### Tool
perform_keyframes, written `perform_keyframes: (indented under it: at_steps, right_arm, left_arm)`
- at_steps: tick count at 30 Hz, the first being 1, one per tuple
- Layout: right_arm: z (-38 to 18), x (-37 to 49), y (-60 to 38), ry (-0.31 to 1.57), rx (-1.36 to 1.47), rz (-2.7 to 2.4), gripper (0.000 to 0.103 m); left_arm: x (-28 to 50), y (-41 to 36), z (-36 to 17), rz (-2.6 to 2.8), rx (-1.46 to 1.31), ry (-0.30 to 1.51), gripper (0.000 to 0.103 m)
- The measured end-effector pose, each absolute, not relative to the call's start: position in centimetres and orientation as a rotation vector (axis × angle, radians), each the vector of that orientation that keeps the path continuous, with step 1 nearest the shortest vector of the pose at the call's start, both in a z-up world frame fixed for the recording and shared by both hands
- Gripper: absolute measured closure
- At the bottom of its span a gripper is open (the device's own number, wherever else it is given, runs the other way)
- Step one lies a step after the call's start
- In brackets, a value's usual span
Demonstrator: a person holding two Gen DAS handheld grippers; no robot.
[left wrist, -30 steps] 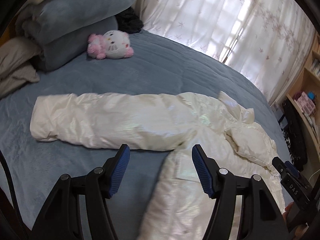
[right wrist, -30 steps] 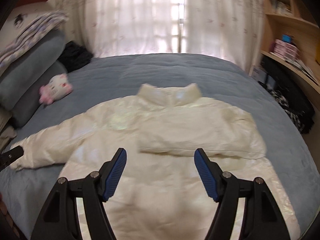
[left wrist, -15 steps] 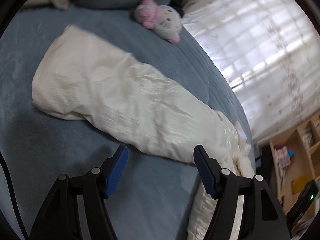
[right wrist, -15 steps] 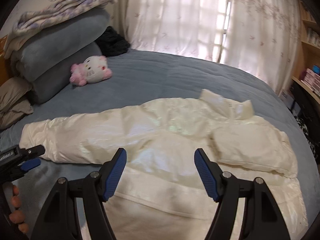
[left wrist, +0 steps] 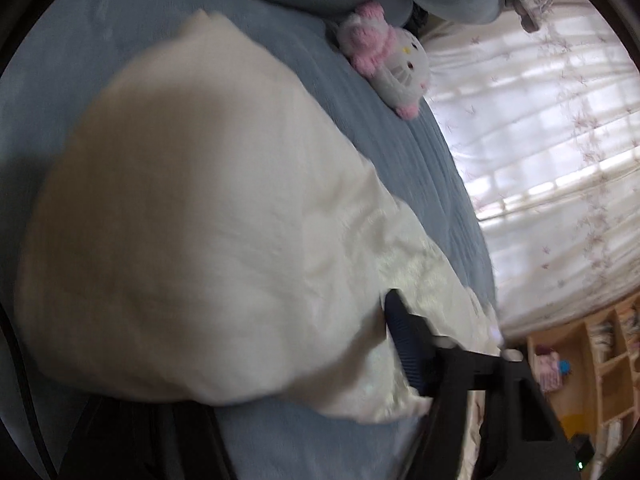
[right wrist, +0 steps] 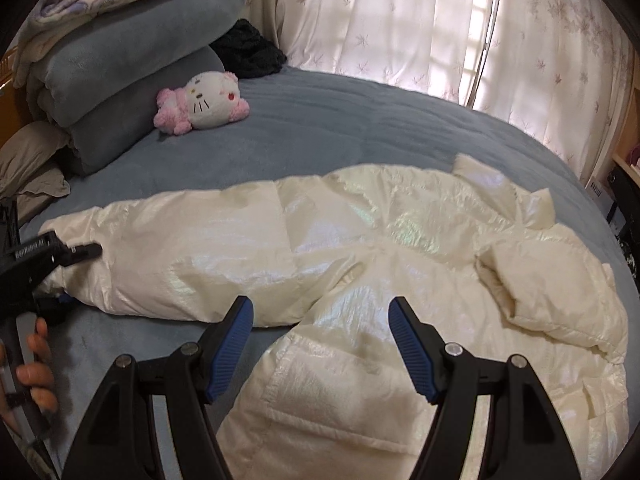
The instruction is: Fold large clothes
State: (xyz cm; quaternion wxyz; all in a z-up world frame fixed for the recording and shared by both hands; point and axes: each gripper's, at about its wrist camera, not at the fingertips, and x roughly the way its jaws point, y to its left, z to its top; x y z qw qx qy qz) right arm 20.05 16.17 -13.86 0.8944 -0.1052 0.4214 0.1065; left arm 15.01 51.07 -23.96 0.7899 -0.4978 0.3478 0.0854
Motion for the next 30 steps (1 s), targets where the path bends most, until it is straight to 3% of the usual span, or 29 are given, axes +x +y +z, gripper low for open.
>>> perform_keyframes:
  at_steps: [3,5,11,18,24,30]
  right_arm:
    - [-14.1,20.2,15.6,0.892,-0.184,0.230,0.033]
    - [-13.8,20.1,14.9,0.886,-0.163,0.233,0.033]
    - [-11.7,19.6,11.3,0.848,-0.085,0.224,0.033]
    - [-8.9,18.2,4.1,0.784,-0.010,0.182,0.033]
    - [-7.5,17.2,-4.0,0.745,0.066,0.094,0.033]
    - [-7.8,16.7,-11.5,0.744,0.140,-0.008,0.033]
  left_arm:
    - [15.5,51.1,-22.6,0.199,-1.028,0.718,0.088]
    - [15.6,50.7,-20.7,0.211,-0.983,0.692,0.090]
    - [17.7,45.4,-9.1,0.184,-0.685,0.579,0.090]
    - [20.6,31.6,2.7,0.059,-0.377,0.494,0.090]
    - [21.9,19.5,6.3,-0.065,-0.243,0.496,0.090]
    - [22.0,10.3,5.4,-0.180,-0.160,0.549,0.090]
